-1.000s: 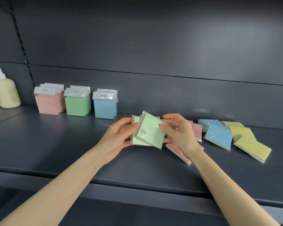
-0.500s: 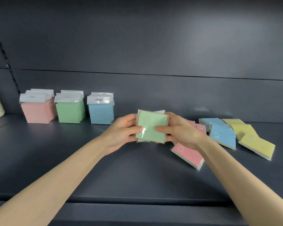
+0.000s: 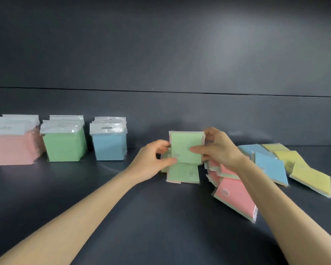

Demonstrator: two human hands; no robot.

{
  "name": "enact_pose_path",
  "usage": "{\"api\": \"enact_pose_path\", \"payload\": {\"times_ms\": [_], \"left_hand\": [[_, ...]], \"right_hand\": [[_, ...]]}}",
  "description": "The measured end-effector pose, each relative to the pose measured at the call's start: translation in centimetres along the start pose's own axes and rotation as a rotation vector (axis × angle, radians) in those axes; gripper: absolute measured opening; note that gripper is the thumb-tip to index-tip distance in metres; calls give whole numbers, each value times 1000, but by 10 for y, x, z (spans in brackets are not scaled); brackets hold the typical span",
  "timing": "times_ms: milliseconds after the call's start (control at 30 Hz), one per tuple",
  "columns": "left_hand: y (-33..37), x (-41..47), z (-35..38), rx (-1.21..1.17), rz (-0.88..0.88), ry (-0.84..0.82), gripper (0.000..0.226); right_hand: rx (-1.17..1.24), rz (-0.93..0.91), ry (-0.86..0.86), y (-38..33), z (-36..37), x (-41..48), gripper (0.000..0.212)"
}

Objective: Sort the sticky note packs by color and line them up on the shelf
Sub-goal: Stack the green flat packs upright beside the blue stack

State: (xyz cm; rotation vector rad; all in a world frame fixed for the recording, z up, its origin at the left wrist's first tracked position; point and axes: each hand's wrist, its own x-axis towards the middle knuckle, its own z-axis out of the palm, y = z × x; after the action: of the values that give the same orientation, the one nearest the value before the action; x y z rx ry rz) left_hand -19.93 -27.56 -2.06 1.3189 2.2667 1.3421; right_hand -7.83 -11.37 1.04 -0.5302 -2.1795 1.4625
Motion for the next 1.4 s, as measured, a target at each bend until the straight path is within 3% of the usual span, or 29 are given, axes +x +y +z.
{"api": "enact_pose_path", "payload": {"times_ms": [133, 367, 500, 667, 833, 1100, 1267, 1400], "left_hand": [[-6, -1, 11, 397, -78, -143, 76], [-7, -1, 10, 387, -188, -83, 55], [-11, -5, -6, 234, -313, -69, 46], [-16, -9, -20, 47, -346, -70, 27], [-13, -10, -25, -446, -261, -14, 19], [-12, -12, -20, -806, -238, -65, 22], [-7, -13, -15, -537, -141, 0, 30], [-5, -9, -34, -350, -109, -5, 34]], "right_hand": [[27, -27, 84, 6, -6, 0, 30], [79, -43, 49, 9, -7, -2, 29], [74, -31, -2, 8, -4, -4, 28], [93, -22, -65, 7, 2, -6, 30], [192, -15, -104, 5, 1, -8, 30], [148, 12, -157, 8, 16, -8, 32], [-17, -24, -129, 11, 26, -6, 49], [-122, -63, -186, 10, 31, -7, 37]]}}
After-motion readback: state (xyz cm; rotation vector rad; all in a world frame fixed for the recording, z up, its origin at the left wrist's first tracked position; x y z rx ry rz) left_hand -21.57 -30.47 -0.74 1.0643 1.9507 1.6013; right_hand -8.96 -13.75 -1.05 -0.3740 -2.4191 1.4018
